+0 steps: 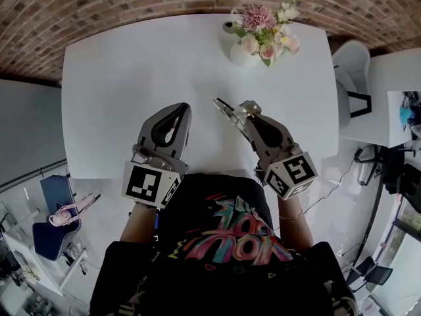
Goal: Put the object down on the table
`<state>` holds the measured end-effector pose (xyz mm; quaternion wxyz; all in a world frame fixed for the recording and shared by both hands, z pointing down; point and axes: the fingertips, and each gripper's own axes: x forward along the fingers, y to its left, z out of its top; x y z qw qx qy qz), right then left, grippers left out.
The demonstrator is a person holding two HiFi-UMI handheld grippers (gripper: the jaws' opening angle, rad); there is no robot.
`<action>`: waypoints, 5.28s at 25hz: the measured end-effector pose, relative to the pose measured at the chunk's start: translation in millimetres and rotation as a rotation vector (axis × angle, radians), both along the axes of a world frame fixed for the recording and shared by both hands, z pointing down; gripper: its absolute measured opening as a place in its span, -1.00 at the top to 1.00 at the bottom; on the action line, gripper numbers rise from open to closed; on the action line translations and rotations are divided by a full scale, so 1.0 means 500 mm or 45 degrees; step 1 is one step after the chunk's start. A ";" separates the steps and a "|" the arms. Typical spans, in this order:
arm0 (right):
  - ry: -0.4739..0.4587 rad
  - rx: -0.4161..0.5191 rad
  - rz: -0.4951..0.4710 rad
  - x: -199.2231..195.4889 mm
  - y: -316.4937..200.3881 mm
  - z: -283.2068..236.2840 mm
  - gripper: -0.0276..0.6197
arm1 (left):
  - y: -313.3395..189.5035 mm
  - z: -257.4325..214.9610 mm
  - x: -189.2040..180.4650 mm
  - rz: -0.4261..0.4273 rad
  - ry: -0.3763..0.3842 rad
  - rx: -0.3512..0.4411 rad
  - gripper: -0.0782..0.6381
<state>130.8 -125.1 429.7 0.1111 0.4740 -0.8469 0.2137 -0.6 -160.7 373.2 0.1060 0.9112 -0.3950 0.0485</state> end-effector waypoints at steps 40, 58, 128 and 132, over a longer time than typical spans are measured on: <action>-0.063 -0.271 0.099 -0.002 -0.033 0.255 0.77 | -0.048 0.134 0.053 0.137 -0.088 -0.093 0.71; -0.072 -0.387 0.056 -0.024 -0.020 0.328 0.77 | -0.050 0.160 0.047 0.119 -0.088 -0.131 0.71; -0.130 0.326 -0.032 -0.031 -0.052 -0.105 0.45 | -0.009 -0.048 -0.006 -0.080 -0.006 0.121 0.71; -0.109 0.388 -0.070 -0.050 -0.039 -0.152 0.52 | 0.010 -0.064 -0.023 -0.103 -0.019 0.141 0.71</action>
